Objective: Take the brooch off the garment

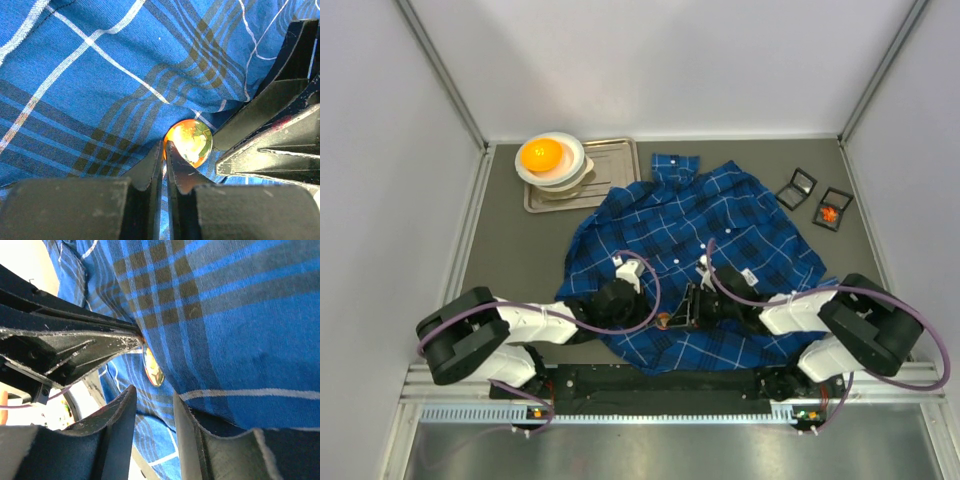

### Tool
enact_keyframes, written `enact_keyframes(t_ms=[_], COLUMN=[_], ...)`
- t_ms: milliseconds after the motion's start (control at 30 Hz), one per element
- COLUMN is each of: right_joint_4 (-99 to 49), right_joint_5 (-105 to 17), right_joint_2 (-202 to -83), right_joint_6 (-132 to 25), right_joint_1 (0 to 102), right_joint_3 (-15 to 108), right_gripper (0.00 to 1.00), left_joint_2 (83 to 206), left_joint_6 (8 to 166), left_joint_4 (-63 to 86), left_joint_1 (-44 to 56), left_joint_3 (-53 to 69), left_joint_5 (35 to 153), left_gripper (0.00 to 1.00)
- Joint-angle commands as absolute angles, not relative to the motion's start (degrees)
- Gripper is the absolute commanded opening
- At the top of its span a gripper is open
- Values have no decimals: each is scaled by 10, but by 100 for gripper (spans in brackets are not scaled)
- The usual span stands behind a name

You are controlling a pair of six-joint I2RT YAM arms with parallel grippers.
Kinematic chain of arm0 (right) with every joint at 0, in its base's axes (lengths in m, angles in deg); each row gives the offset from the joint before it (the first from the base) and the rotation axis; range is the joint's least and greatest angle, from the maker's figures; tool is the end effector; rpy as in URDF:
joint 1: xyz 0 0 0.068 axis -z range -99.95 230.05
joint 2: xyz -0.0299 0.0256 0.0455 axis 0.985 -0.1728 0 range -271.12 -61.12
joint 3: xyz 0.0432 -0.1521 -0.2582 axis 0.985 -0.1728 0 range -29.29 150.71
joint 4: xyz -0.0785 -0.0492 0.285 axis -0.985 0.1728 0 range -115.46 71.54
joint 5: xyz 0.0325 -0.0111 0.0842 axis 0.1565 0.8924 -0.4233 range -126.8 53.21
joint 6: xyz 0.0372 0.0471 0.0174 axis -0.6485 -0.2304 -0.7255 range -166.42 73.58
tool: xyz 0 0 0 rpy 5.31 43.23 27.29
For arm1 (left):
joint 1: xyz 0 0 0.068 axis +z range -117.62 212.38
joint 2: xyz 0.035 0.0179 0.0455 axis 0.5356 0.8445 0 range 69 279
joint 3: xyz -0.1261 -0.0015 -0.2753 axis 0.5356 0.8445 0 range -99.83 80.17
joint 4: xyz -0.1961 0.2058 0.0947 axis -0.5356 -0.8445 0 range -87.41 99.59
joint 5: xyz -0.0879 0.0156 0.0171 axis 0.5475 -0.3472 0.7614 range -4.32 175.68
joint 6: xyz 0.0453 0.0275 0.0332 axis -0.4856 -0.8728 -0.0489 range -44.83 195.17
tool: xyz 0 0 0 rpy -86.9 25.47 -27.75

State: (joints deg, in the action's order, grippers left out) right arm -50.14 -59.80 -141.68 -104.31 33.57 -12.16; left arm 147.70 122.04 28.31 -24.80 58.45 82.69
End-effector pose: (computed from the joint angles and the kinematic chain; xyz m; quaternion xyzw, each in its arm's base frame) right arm 0.1552 0.1903 0.1021 0.0020 0.8877 0.4451 0.1178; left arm 0.1448 -0.2201 0.1209 0.0695 0.8969 -0.3294 0.2869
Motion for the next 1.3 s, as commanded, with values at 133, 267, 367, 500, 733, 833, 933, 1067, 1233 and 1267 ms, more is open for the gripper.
enact_keyframes(t_ms=[133, 267, 367, 500, 733, 833, 933, 1067, 1233, 1267], right_joint_4=[-556, -572, -574, -592, -626, -626, -626, -621, -616, -614], right_joint_5=[-602, -617, -618, -626, -632, -628, -628, -623, -625, -623], right_joint_2=[-1461, -1456, -1439, -1432, -1433, -1434, -1443, -1446, -1439, -1437], right_joint_6=[-1043, -1053, -1059, -1077, -1113, -1123, -1132, -1143, -1148, -1147], right_joint_1=[330, 329, 322, 314, 311, 311, 311, 311, 310, 310], right_joint_3=[-80, -84, -90, -95, -103, -101, -93, -88, -84, -82], right_gripper=[36, 36, 36, 36, 36, 36, 35, 35, 32, 32], left_joint_2=[1468, 1453, 1431, 1384, 1333, 1339, 1346, 1352, 1347, 1345], left_joint_6=[1221, 1197, 1175, 1157, 1106, 1089, 1075, 1058, 1061, 1068], left_joint_4=[295, 242, 217, 205, 192, 194, 202, 226, 246, 247], left_joint_1=[-244, -244, -244, -243, -245, -249, -263, -284, -294, -295], left_joint_3=[599, 572, 556, 562, 569, 569, 570, 575, 586, 588], left_joint_5=[831, 835, 833, 823, 850, 876, 870, 872, 871, 869], left_gripper=[11, 17, 30, 38, 43, 42, 38, 26, 22, 22])
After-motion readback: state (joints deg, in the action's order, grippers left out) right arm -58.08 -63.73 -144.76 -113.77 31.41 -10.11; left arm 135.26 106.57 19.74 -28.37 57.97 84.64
